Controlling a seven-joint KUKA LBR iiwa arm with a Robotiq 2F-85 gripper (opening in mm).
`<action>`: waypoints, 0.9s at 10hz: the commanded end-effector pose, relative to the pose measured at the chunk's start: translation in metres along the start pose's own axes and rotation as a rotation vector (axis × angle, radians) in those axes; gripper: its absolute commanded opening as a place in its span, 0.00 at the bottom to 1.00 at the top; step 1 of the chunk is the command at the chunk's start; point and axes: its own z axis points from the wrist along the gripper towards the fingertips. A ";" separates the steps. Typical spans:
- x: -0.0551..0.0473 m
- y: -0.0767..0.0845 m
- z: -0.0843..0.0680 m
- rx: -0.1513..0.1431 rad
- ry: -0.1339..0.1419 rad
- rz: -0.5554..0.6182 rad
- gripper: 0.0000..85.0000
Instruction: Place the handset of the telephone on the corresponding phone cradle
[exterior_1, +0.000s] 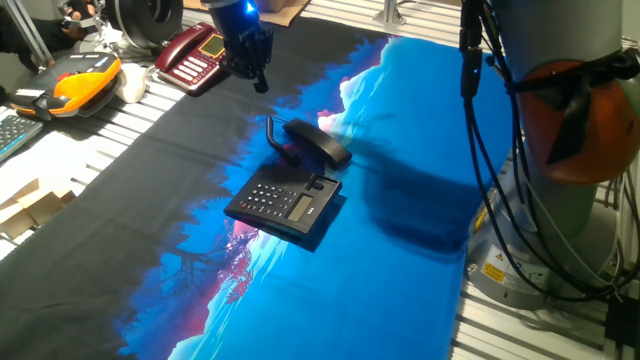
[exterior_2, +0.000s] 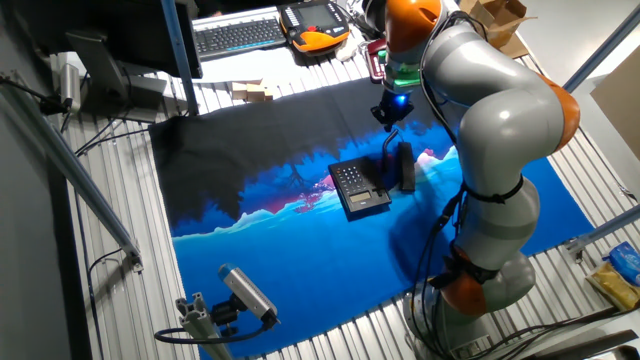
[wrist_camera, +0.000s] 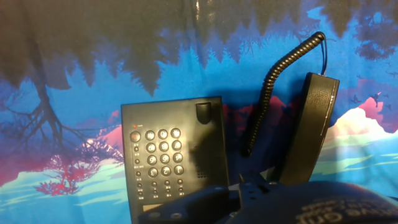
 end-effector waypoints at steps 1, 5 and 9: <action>0.000 0.000 0.000 0.000 -0.001 0.007 0.00; 0.000 0.000 0.000 0.001 0.000 0.012 0.00; 0.000 0.000 0.000 -0.010 -0.012 0.040 0.00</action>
